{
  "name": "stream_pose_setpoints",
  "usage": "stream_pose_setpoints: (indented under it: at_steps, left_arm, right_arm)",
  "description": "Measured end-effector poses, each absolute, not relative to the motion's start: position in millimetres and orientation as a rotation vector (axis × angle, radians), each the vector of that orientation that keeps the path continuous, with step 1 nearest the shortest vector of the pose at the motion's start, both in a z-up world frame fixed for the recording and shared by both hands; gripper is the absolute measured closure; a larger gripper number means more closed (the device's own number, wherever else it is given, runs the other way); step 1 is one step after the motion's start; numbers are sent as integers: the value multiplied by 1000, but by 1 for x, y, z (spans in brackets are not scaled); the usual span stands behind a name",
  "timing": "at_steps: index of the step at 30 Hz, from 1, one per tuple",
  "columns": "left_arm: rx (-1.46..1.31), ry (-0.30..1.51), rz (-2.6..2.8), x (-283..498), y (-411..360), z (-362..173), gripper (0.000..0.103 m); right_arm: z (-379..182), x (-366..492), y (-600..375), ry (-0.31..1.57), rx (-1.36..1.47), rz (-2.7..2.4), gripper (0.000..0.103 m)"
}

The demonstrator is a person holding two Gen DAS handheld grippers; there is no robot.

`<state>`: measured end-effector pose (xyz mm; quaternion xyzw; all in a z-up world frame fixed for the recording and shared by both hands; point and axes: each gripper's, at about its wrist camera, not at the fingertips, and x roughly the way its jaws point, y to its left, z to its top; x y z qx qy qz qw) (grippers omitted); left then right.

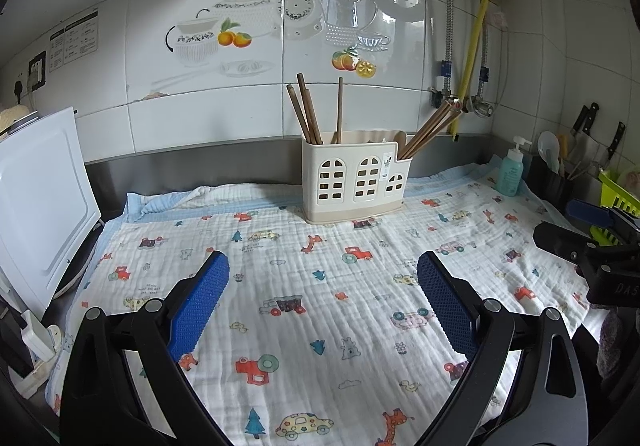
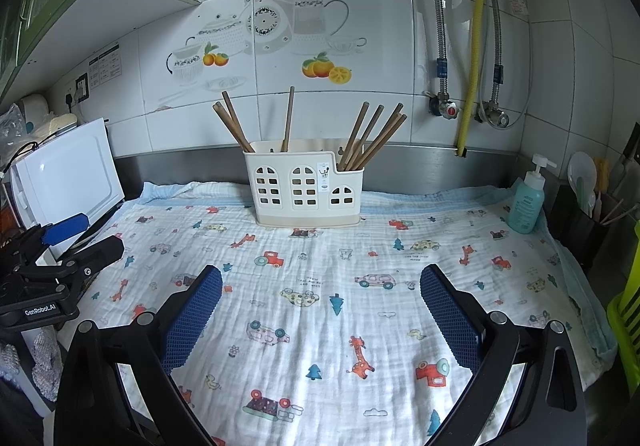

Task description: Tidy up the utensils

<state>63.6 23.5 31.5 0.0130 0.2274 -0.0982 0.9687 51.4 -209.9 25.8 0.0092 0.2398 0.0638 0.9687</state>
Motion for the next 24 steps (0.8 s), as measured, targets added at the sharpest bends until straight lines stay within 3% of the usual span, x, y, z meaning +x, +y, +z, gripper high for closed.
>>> stream_pose_setpoints:
  at_steps: [24]
  left_arm:
    - [33,451,-192,65,24,32,9]
  right_arm:
    - [24,52,-210,487,22,132,7]
